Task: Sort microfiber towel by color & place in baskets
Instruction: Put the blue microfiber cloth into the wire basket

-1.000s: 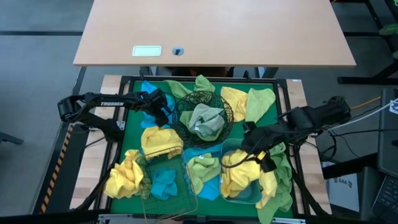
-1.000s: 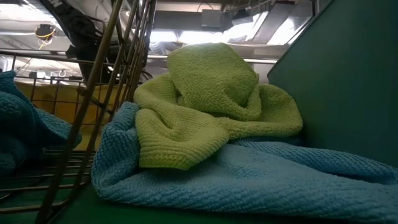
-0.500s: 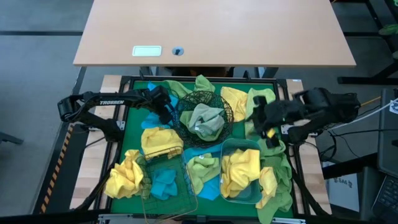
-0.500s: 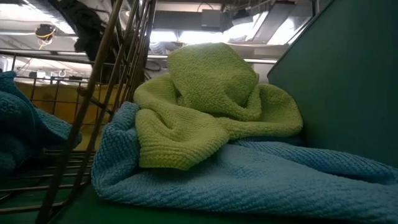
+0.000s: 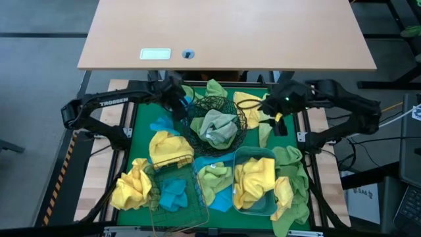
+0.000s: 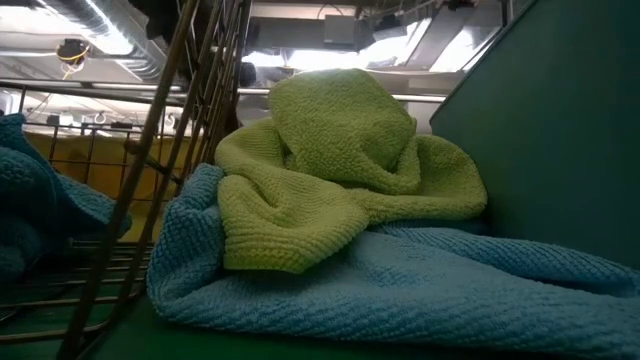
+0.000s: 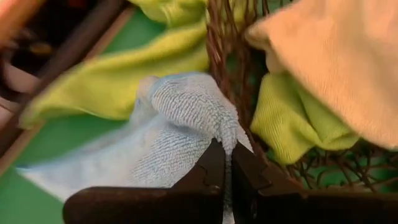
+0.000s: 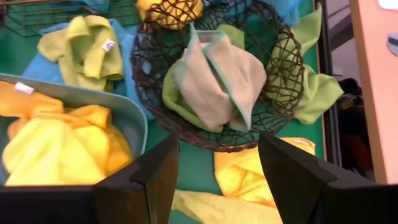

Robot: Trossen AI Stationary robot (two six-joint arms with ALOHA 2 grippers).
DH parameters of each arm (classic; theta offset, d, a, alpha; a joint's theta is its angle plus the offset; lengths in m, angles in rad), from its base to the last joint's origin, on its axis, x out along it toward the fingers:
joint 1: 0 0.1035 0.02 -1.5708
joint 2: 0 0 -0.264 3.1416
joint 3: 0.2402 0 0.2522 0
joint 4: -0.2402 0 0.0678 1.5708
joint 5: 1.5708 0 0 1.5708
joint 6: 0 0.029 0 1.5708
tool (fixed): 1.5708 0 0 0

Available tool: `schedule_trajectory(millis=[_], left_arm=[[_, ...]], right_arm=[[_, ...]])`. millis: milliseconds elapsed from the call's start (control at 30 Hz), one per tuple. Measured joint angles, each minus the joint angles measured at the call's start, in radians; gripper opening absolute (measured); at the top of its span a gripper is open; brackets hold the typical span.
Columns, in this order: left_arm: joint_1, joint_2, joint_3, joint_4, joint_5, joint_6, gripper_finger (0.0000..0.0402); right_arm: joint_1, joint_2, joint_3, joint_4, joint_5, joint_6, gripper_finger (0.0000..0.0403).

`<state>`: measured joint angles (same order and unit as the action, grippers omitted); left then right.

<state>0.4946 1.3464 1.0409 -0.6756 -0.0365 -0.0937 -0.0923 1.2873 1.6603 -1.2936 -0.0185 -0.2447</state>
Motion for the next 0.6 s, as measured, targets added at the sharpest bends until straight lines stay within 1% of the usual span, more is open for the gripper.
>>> schedule_trajectory(millis=[133,333,600], left_arm=[[0.000,0.000,0.104,-0.078,-0.030,0.025,0.0000],[-0.019,0.000,0.267,-0.188,-0.031,0.026,0.0000],[-0.130,-0.001,0.490,-0.290,-0.030,0.015,0.0000]], right_arm=[[-0.068,0.001,-0.055,0.040,-0.043,-0.036,0.0218],[-0.172,0.001,-0.176,0.121,-0.086,-0.079,0.0218],[-0.311,0.001,-0.351,0.203,-0.106,-0.104,0.0218]])
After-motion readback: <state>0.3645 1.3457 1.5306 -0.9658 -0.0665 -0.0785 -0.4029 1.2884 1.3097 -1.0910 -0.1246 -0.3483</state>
